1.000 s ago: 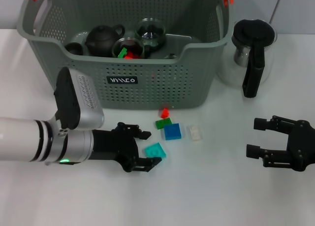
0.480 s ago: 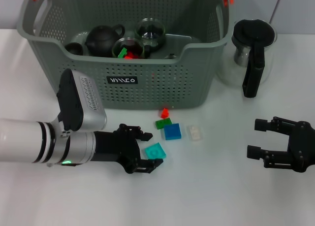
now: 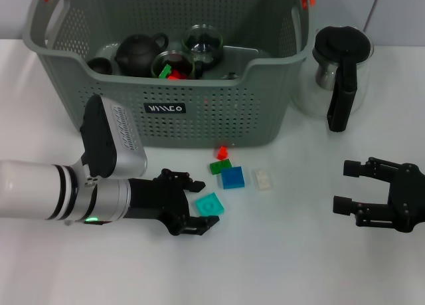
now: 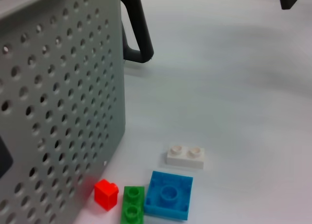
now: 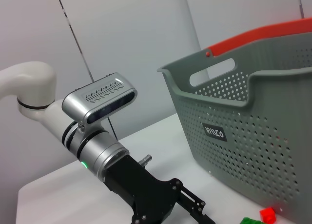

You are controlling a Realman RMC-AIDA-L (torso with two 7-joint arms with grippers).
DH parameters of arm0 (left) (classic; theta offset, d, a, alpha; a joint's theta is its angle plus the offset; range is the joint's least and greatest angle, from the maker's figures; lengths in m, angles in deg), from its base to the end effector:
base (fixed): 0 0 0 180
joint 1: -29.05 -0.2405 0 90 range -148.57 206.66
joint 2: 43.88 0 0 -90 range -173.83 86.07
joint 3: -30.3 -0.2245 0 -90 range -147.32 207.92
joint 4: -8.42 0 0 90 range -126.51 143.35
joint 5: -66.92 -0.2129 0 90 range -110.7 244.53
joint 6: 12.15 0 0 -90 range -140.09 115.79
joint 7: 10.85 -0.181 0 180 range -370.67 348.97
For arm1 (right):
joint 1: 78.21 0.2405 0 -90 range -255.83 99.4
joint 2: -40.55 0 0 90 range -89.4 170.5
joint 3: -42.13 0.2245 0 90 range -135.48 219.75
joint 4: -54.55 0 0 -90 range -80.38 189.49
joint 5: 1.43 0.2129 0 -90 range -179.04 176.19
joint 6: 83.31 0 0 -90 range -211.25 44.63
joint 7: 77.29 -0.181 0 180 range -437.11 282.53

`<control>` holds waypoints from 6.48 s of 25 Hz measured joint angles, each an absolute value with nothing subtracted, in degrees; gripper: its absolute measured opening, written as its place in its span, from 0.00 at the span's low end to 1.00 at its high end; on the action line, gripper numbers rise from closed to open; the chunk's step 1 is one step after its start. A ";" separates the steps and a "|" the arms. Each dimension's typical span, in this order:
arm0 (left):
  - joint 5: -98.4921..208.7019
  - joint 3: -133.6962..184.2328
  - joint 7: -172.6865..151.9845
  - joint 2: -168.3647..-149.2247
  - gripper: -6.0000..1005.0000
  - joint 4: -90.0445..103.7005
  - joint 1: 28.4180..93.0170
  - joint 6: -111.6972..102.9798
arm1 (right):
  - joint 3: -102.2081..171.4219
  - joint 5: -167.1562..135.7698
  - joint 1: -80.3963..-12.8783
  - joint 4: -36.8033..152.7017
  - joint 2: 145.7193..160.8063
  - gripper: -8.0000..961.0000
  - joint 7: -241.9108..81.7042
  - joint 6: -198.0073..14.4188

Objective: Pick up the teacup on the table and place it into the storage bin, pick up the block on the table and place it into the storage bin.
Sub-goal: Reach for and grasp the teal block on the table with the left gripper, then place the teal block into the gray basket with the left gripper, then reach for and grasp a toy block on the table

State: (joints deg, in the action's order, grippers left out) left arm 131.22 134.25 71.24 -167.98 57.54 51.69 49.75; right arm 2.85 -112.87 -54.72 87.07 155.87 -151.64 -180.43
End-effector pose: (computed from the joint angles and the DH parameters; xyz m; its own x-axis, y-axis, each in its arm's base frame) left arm -0.2303 0.3230 -0.1038 0.9684 0.2219 0.1134 0.2455 -0.9274 -0.2821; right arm 0.2578 0.2856 -0.0021 0.7388 -0.3792 -0.5571 -0.4940 -0.8670 -0.0649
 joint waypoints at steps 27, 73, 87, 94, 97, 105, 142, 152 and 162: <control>130.54 141.93 75.69 -167.16 0.40 63.52 52.14 62.50 | 2.85 -112.93 -54.75 87.04 155.85 0.95 -151.55 -180.42; 131.88 152.46 101.79 -167.90 0.63 82.63 57.22 52.14 | 3.45 -112.68 -54.07 86.60 156.74 0.95 -151.49 -179.37; 134.72 155.41 64.68 -167.93 0.82 65.59 47.54 71.22 | 3.48 -112.96 -54.86 86.73 156.63 0.95 -151.48 -179.72; 128.47 153.85 63.90 -168.14 0.82 54.61 55.93 66.12 | 3.55 -112.78 -54.73 87.07 156.61 0.95 -151.58 -179.90; 128.31 152.01 63.61 -168.17 0.82 51.02 58.75 62.51 | 3.56 -112.76 -54.49 87.08 156.64 0.95 -151.59 -179.91; 129.24 146.74 63.51 -168.57 0.82 46.88 62.25 54.00 | 3.56 -112.70 -54.24 87.08 156.75 0.95 -151.62 -179.87; 135.74 138.11 65.64 -168.65 0.81 44.37 62.10 45.25 | 3.55 -112.81 -54.84 86.55 156.46 0.95 -151.56 -179.49; 139.79 135.09 65.72 -168.69 0.81 44.17 61.55 44.73 | 3.55 -112.69 -54.83 86.68 156.46 0.95 -151.55 -179.38; 141.58 129.48 65.87 -168.69 0.81 43.66 61.48 39.12 | 3.64 -112.60 -54.93 86.53 156.30 0.95 -151.55 -179.37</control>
State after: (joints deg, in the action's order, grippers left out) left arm 141.58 129.48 65.87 -168.69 43.66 61.48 39.12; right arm 3.64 -112.60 -54.93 86.53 156.30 -151.55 -179.37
